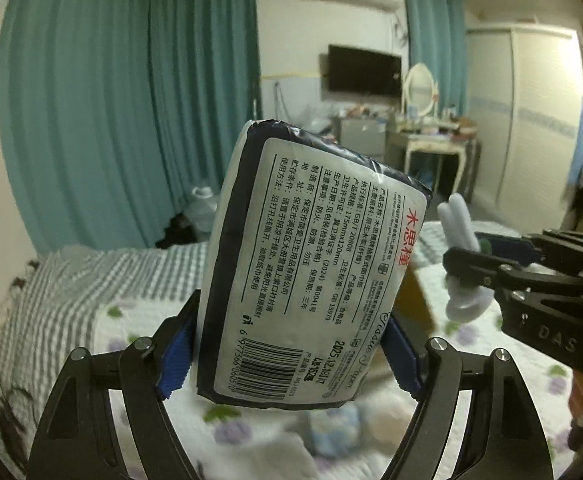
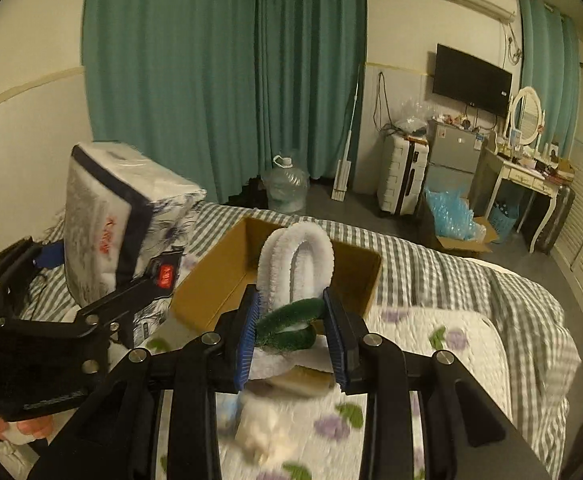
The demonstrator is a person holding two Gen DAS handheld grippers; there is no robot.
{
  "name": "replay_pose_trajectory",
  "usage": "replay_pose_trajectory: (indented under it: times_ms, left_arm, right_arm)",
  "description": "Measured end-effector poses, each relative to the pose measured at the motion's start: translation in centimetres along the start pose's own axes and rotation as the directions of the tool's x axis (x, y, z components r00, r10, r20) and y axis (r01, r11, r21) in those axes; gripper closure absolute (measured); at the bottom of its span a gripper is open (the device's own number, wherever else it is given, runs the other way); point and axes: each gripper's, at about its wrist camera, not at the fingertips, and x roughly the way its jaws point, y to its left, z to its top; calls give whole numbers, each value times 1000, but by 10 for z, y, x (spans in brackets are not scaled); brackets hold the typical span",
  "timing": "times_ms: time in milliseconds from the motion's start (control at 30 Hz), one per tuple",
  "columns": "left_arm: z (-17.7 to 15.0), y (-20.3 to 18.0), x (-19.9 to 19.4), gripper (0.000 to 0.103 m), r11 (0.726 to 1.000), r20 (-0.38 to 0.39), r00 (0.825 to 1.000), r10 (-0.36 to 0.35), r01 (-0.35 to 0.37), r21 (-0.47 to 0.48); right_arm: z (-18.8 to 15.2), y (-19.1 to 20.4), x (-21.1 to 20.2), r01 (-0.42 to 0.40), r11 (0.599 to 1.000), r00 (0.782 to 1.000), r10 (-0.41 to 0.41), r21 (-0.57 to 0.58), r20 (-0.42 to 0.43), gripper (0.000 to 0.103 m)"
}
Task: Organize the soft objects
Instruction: 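Carry both held items over the cardboard box and open both tools, then withdraw both open tools from the box back toward the quilt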
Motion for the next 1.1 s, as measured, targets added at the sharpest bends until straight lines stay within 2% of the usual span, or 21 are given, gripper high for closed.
replay_pose_trajectory:
  times_ms: [167, 233, 333, 400, 433, 467, 533, 600, 800, 933, 1067, 1100]
  left_arm:
    - [5, 4, 79, 23, 1000, -97, 995, -24, 23, -8]
    - [-3, -2, 107, 23, 999, -135, 990, -34, 38, 25]
    - [-15, -9, 132, 20, 996, -162, 986, -45, 57, 69]
    - [-21, -11, 142, 19, 995, -163, 986, -41, 55, 79]
    - [-22, -9, 145, 19, 996, -165, 986, -34, 46, 71]
    - [-20, -7, 145, 19, 997, -163, 986, -43, 52, 56]
    - [-17, -2, 145, 18, 998, -165, 984, -62, 66, 23]
    - [-13, 2, 139, 18, 998, -170, 984, -55, 56, 5]
    - [18, 5, 80, 18, 999, -97, 994, -46, 46, 5]
    - [37, 14, 15, 18, 997, -6, 997, -78, 78, -20]
    - [49, 21, -52, 18, 998, 91, 994, -63, 65, -14]
    - [49, 24, -74, 12, 998, 122, 991, -55, 58, -17]
  right_arm:
    - [13, -20, 81, 6, 998, 997, -2, 61, -73, 72]
    - [10, -28, 109, 10, 996, 995, -1, 90, -102, 72]
    - [5, -40, 133, -1, 992, 995, 13, 128, -98, 71]
    - [3, -47, 139, -3, 987, 998, 13, 158, -61, 57]
    - [3, -50, 138, -2, 985, 999, 9, 171, -38, 32]
    - [1, -53, 135, 7, 984, 1000, -4, 178, -20, 16]
    - [2, -57, 124, 33, 983, 999, -36, 182, 18, 16]
    - [4, -58, 112, 28, 983, 999, -33, 181, 25, 16]
    - [17, -48, 41, 63, 987, 995, -73, 150, 63, 16]
    - [28, -39, -26, 85, 990, 989, -98, 115, 115, 15]
    - [31, -21, -95, 108, 990, 979, -121, 92, 162, 6]
    - [30, -14, -115, 112, 990, 976, -126, 86, 175, 5]
